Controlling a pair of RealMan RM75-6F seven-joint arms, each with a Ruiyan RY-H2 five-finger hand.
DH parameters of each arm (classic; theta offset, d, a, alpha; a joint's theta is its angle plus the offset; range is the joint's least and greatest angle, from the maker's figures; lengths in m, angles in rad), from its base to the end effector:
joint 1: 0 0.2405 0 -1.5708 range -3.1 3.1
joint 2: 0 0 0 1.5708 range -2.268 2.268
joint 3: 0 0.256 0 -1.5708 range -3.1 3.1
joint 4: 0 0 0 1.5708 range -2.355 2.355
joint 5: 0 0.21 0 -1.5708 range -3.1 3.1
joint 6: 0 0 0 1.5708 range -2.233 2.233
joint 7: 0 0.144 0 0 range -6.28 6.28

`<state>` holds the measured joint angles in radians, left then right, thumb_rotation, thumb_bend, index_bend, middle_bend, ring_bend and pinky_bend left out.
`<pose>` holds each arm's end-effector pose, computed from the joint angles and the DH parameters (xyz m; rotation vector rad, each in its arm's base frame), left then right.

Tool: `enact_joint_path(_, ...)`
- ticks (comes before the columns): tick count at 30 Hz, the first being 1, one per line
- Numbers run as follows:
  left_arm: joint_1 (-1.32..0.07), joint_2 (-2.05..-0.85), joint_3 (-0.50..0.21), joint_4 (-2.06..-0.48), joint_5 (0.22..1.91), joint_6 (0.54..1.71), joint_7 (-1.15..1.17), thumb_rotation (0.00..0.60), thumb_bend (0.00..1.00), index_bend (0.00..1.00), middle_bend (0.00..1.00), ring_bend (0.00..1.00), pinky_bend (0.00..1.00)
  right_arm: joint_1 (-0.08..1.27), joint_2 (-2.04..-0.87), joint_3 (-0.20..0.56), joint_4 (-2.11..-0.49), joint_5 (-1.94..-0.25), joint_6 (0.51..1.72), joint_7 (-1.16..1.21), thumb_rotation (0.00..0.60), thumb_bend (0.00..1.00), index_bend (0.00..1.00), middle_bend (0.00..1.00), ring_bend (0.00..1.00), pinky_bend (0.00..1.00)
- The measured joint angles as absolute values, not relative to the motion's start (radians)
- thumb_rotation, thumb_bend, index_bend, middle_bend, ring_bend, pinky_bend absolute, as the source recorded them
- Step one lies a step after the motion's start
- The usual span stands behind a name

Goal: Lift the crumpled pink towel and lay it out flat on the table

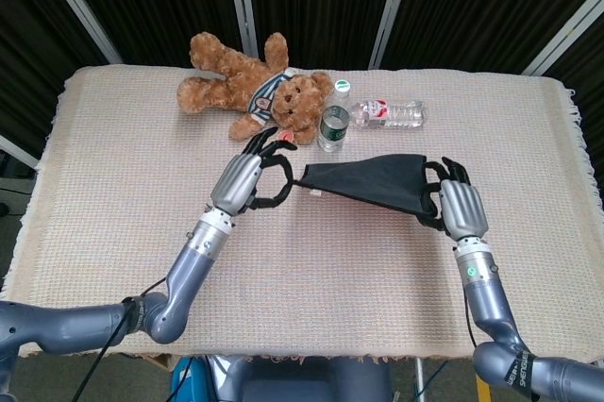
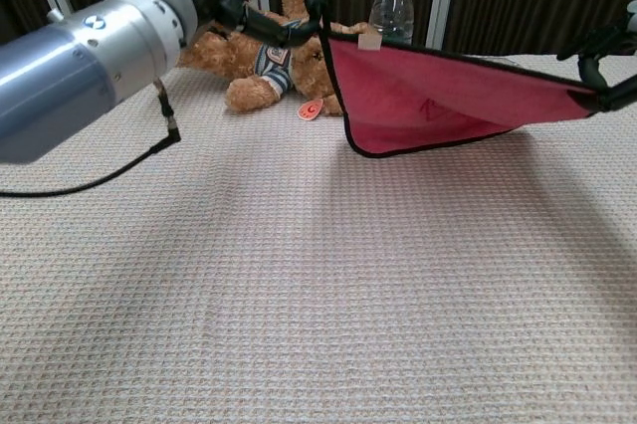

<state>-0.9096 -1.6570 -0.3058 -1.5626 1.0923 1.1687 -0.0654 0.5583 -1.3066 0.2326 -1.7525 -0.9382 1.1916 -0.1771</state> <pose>-0.0320 0.3542 -0.0043 -1.5984 -1.3086 -1.6127 -0.1987 -0.3222 0.0826 1.3684 -1.2272 1.0530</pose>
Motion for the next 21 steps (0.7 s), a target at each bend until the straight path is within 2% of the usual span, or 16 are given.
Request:
enact_joint_path(7, -0.822, -1.652, -0.202, -1.64, 1.152, 1.2, -0.058, 0.6, 0.49, 0.63, 0.23, 0.0, 0.0, 0.509, -1.319, 0.166, -1.776, -1.013, 1.209, -0.169, 0.6, 0.5, 0.76, 0.2, 0.01, 0.0)
enact_joint_path(21, -0.727, -1.676, -0.114, -1.674, 1.235, 1.216, -0.062, 0.6, 0.5, 0.63, 0.23, 0.0, 0.0, 0.43, -1.349, 0.064, -1.81, -1.148, 1.239, -0.167, 0.6, 0.5, 0.76, 0.21, 0.01, 0.0)
